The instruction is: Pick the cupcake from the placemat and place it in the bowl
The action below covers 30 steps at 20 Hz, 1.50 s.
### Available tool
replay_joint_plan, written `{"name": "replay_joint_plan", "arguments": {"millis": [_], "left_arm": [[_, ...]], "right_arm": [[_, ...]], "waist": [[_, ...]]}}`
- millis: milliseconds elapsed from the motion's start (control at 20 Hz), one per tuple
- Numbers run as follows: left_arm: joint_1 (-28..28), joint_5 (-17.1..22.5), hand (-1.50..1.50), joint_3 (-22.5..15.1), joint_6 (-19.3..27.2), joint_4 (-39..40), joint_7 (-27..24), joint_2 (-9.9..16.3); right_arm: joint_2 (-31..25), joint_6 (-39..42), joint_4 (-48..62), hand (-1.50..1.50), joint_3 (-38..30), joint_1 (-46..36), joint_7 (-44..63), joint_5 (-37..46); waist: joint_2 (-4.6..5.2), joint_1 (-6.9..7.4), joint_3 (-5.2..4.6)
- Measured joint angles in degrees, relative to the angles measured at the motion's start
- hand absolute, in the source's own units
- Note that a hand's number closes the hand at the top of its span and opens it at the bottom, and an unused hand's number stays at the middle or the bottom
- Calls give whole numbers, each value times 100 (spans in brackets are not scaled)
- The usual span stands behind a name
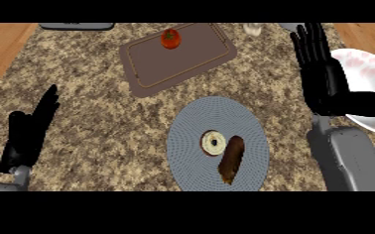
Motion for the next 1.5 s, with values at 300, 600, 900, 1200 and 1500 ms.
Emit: {"name": "replay_joint_plan", "arguments": {"millis": [300, 600, 900, 1200, 1500], "left_arm": [[-474, 438, 0, 110, -558, -217, 15, -123], [-708, 822, 0, 59, -1055, -141, -43, -326], [-887, 955, 0, 192, -1401, 79, -39, -418], [-861, 996, 0, 283, -1503, 53, -1, -423], [-921, 916, 0, 247, -1490, 56, 16, -509]], "right_arm": [[299, 19, -5, 150, 893, 368, 569, 439], [310, -733, 161, -150, 2099, 986, -205, 2275], [615, -1497, -451, -150, 3093, 1776, -463, 3490], [221, -1223, -1568, -150, 3439, 1742, 1524, 4999], [146, 357, -2197, -150, 3681, 1126, 3685, 5770]], "waist": [[122, -68, 54], [137, -116, 45], [140, -123, 67], [112, -162, 57], [117, -126, 52]]}}
